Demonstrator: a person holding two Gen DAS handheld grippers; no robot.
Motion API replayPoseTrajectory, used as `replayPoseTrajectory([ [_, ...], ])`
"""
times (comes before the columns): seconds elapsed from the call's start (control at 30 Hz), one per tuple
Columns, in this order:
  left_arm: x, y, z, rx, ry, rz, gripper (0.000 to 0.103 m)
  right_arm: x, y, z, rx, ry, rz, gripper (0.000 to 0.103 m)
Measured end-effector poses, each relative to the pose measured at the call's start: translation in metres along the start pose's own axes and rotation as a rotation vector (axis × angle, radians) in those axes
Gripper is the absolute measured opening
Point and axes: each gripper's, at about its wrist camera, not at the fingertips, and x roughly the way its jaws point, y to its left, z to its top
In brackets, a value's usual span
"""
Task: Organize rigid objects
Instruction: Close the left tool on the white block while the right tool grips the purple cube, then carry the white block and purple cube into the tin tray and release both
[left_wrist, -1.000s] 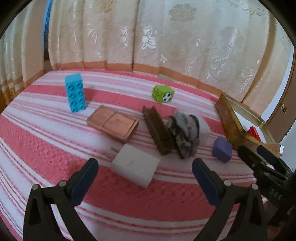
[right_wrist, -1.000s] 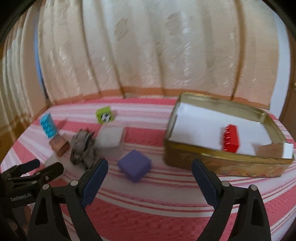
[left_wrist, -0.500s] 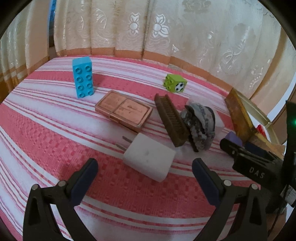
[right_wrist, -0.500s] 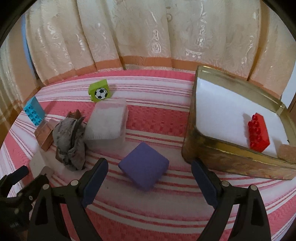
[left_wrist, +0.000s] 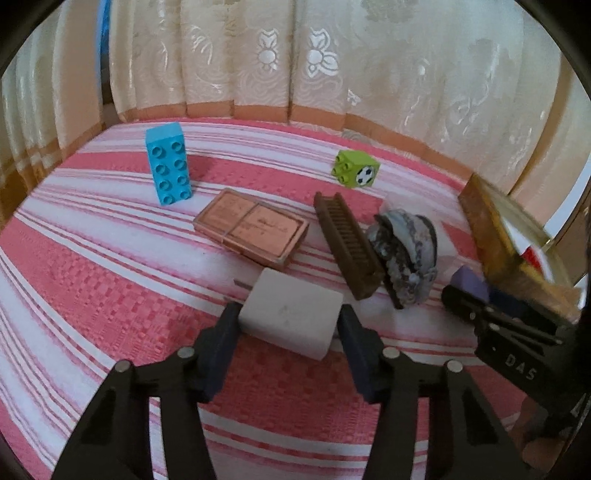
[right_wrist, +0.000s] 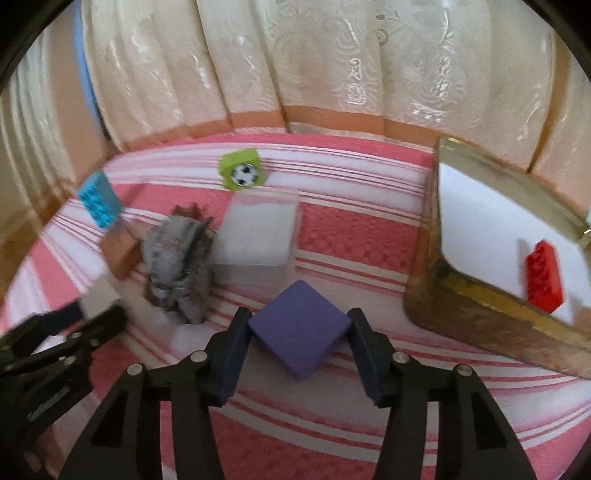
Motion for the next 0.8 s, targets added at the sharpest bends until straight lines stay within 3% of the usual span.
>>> replayPoseTrajectory([
  [0.1,-0.003,0.009,-0.001,-0.048,-0.013,-0.043,0.052,-0.005,-0.005,-0.002,0.04,-0.019,0.068,0.055],
  [0.27,-0.009,0.012,-0.002,-0.073,-0.044,-0.042,0.049,-0.025,-0.003,-0.002,0.053,-0.109,0.127,0.055],
  [0.53,-0.025,0.016,-0.004,-0.097,-0.132,-0.03,0.046,-0.057,0.002,-0.001,0.019,-0.279,0.127,0.055],
  [0.8,-0.03,0.015,-0.005,-0.085,-0.158,-0.028,0.046,-0.063,-0.004,-0.002,0.033,-0.312,0.11,0.055],
])
